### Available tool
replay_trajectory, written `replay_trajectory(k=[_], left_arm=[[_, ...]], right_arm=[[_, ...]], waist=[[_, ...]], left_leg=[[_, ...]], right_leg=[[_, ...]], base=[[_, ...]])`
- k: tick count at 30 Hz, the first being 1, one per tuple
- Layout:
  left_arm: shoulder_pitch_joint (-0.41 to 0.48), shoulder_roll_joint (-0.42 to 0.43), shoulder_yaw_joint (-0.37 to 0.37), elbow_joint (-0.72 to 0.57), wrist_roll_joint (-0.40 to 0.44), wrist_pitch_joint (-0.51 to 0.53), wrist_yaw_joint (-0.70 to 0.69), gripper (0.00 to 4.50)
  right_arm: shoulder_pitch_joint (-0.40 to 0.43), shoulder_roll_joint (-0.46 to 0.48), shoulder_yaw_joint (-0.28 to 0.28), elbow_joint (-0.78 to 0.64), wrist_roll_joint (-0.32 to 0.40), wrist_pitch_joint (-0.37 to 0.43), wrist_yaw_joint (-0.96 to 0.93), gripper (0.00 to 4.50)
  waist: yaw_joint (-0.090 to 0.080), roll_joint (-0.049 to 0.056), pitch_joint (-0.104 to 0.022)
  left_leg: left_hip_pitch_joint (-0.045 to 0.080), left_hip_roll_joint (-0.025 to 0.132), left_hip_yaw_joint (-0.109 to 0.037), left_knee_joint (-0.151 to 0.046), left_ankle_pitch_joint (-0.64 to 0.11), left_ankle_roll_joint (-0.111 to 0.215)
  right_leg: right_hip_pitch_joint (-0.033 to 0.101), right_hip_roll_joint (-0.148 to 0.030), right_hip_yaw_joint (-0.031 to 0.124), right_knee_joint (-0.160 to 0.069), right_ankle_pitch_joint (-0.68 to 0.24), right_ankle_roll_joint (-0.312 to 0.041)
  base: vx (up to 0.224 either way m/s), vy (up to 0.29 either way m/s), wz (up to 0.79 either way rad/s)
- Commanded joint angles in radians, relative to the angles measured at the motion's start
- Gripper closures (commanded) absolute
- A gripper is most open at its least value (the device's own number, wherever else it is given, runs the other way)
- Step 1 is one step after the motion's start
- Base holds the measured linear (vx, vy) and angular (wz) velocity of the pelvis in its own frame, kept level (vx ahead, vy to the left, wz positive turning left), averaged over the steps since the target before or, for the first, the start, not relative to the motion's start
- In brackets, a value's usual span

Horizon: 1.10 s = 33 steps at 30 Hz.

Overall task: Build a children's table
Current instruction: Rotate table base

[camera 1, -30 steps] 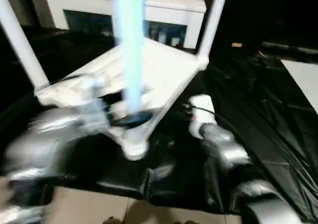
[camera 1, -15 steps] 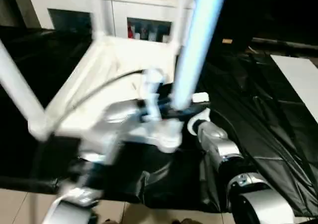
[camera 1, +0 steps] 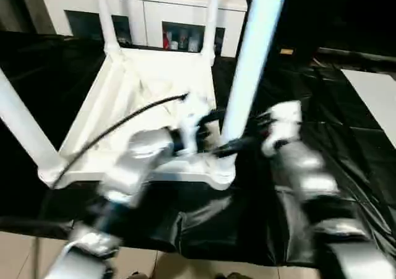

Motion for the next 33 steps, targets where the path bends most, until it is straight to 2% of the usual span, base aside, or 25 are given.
replay_trajectory(k=[1,2,3,5,6,9,12,13,14,17,18,25,29,33], left_arm=[[0.017,0.042,-0.003,-0.026,-0.011,0.028,-0.072,0.07],[0.021,0.081,-0.021,-0.003,0.013,0.024,-0.104,0.07],[0.024,0.118,-0.039,0.026,0.04,0.017,-0.135,0.07],[0.018,0.162,-0.061,0.082,0.08,0.002,-0.175,0.07],[0.015,0.176,-0.068,0.102,0.094,-0.004,-0.188,0.07],[-0.004,0.192,-0.077,0.157,0.127,-0.036,-0.203,0.33],[-0.014,0.203,-0.089,0.176,0.142,-0.058,-0.214,0.59],[-0.032,0.208,-0.103,0.214,0.174,-0.103,-0.202,0.73],[-0.035,0.208,-0.104,0.221,0.178,-0.109,-0.201,0.82],[-0.063,0.211,-0.117,0.29,0.217,-0.151,-0.221,1.05],[-0.066,0.211,-0.119,0.297,0.221,-0.154,-0.23,1.18],[-0.083,0.22,-0.139,0.346,0.261,-0.192,-0.232,1.7],[-0.092,0.216,-0.143,0.389,0.296,-0.238,-0.221,2.04],[-0.1,0.202,-0.133,0.422,0.303,-0.264,-0.223,2.33]], right_arm=[[0.037,-0.046,0.033,-0.056,-0.02,0.037,0.093,1.07],[0.076,-0.089,0.067,-0.104,-0.029,0.048,0.166,1.07],[0.12,-0.133,0.1,-0.162,-0.033,0.06,0.242,1.07],[0.18,-0.186,0.133,-0.25,-0.016,0.084,0.34,1.07],[0.199,-0.202,0.142,-0.279,-0.008,0.094,0.37,1.07],[0.24,-0.232,0.169,-0.363,0.011,0.138,0.419,1.07],[0.265,-0.246,0.19,-0.424,0.032,0.169,0.448,1.07],[0.287,-0.257,0.209,-0.485,0.049,0.199,0.472,1.07],[0.289,-0.258,0.211,-0.492,0.05,0.203,0.474,1.07],[0.315,-0.253,0.221,-0.574,0.052,0.255,0.5,1.07],[0.318,-0.251,0.221,-0.581,0.049,0.26,0.502,1.07],[0.317,-0.256,0.234,-0.614,0.053,0.292,0.493,1.07],[0.316,-0.257,0.237,-0.628,0.049,0.311,0.491,1.07],[0.319,-0.255,0.235,-0.639,0.046,0.325,0.494,1.07]], waist=[[0.003,0.01,-0.066],[0.006,0.014,-0.066],[0.009,0.013,-0.065],[0.01,0.021,-0.063],[0.011,0.016,-0.064],[0.011,0.021,-0.064],[0.011,0.021,-0.061],[0.011,0.022,-0.061],[0.013,0.021,-0.063],[0.011,0.019,-0.062],[0.014,0.021,-0.064],[0.015,0.022,-0.067],[0.016,0.022,-0.065],[0.017,0.021,-0.065]], left_leg=[[0.004,0.004,0.018,-0.075,-0.285,0.03],[0.005,0.002,0.016,-0.075,-0.288,0.027],[0.007,0.003,0.015,-0.076,-0.3,0.034],[0.009,0.002,0.014,-0.078,-0.326,0.037],[0.007,0.004,0.013,-0.079,-0.333,0.041],[0.005,0.006,0.009,-0.081,-0.33,0.028],[0.005,0.008,0.007,-0.083,-0.353,0.028],[0.005,0.006,0.006,-0.083,-0.358,0.026],[0.01,0.005,0.008,-0.08,-0.36,0.029],[0.004,0.006,0.006,-0.083,-0.348,0.026],[0.007,0.006,0.006,-0.082,-0.35,0.025],[0.006,0.009,0.006,-0.081,-0.326,0.017],[0.005,0.009,0.006,-0.082,-0.321,0.019],[0.007,0.009,0.006,-0.081,-0.333,0.014]], right_leg=[[0.054,-0.031,0.027,-0.07,-0.256,-0.188],[0.055,-0.03,0.025,-0.07,-0.263,-0.187],[0.055,-0.027,0.026,-0.074,-0.27,-0.181],[0.053,-0.026,0.026,-0.077,-0.291,-0.172],[0.054,-0.028,0.026,-0.078,-0.303,-0.167],[0.054,-0.035,0.026,-0.078,-0.318,-0.182],[0.053,-0.037,0.027,-0.08,-0.348,-0.172],[0.052,-0.036,0.025,-0.085,-0.371,-0.165],[0.05,-0.034,0.026,-0.087,-0.369,-0.161],[0.052,-0.036,0.026,-0.083,-0.352,-0.162],[0.051,-0.037,0.027,-0.083,-0.354,-0.161],[0.053,-0.041,0.029,-0.074,-0.292,-0.189],[0.054,-0.041,0.028,-0.076,-0.287,-0.19],[0.053,-0.044,0.028,-0.078,-0.326,-0.178]], base=[[0.0,0.0,0.0],[0.0,0.0,0.0],[0.0,0.0,0.0],[0.0,0.0,0.0],[0.0,0.0,0.0],[0.0,0.0,0.0],[0.0,0.0,0.0],[0.0,0.0,0.0],[0.0,0.0,0.0],[0.0,0.0,0.0],[0.0,0.0,0.0],[0.0,0.0,0.0],[0.0,0.0,0.0],[0.0,0.0,0.0]])
